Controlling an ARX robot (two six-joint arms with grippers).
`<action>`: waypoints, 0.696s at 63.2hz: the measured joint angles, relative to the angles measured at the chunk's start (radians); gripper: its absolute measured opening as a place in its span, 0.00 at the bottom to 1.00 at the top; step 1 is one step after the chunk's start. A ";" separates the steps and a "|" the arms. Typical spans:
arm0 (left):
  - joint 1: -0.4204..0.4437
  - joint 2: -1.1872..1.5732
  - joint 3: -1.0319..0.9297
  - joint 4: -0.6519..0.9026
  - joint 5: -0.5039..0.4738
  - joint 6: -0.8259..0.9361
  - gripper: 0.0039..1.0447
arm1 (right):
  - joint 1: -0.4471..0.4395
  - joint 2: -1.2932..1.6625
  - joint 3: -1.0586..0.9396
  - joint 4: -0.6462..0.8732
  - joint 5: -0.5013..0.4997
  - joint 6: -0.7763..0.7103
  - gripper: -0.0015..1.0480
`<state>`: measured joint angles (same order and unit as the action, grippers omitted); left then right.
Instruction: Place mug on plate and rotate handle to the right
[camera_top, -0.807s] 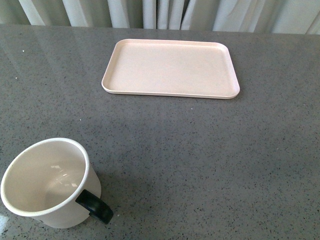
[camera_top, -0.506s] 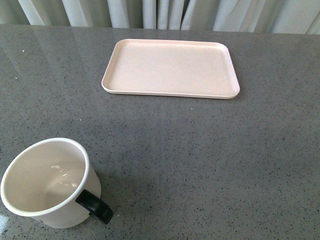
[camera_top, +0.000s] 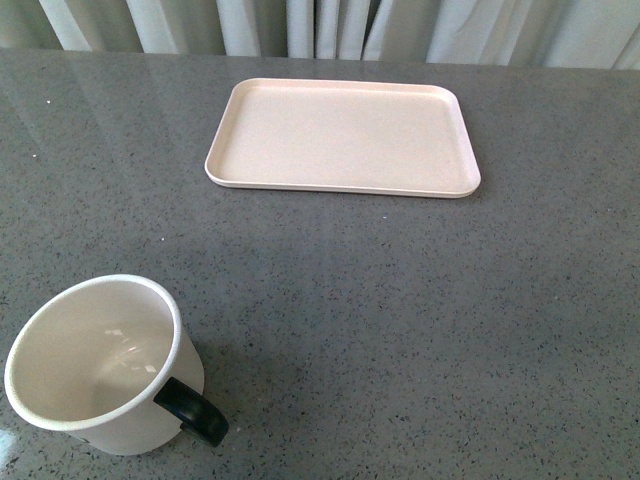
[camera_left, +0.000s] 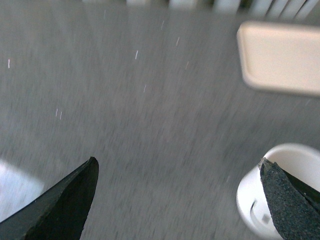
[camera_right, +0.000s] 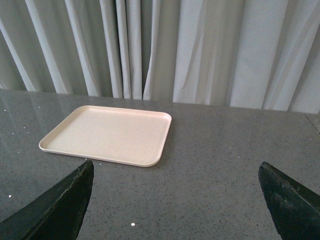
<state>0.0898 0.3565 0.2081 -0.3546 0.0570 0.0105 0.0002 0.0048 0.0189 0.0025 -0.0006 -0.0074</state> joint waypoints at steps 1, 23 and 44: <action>0.004 0.026 0.008 0.002 0.003 0.005 0.91 | 0.000 0.000 0.000 0.000 0.000 0.000 0.91; -0.158 0.619 0.140 0.323 0.055 0.038 0.91 | 0.000 0.000 0.000 0.000 0.000 0.000 0.91; -0.187 0.803 0.160 0.379 0.108 0.050 0.91 | 0.000 0.000 0.000 0.000 0.000 0.000 0.91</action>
<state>-0.0975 1.1595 0.3679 0.0246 0.1646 0.0608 0.0002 0.0048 0.0189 0.0025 -0.0002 -0.0074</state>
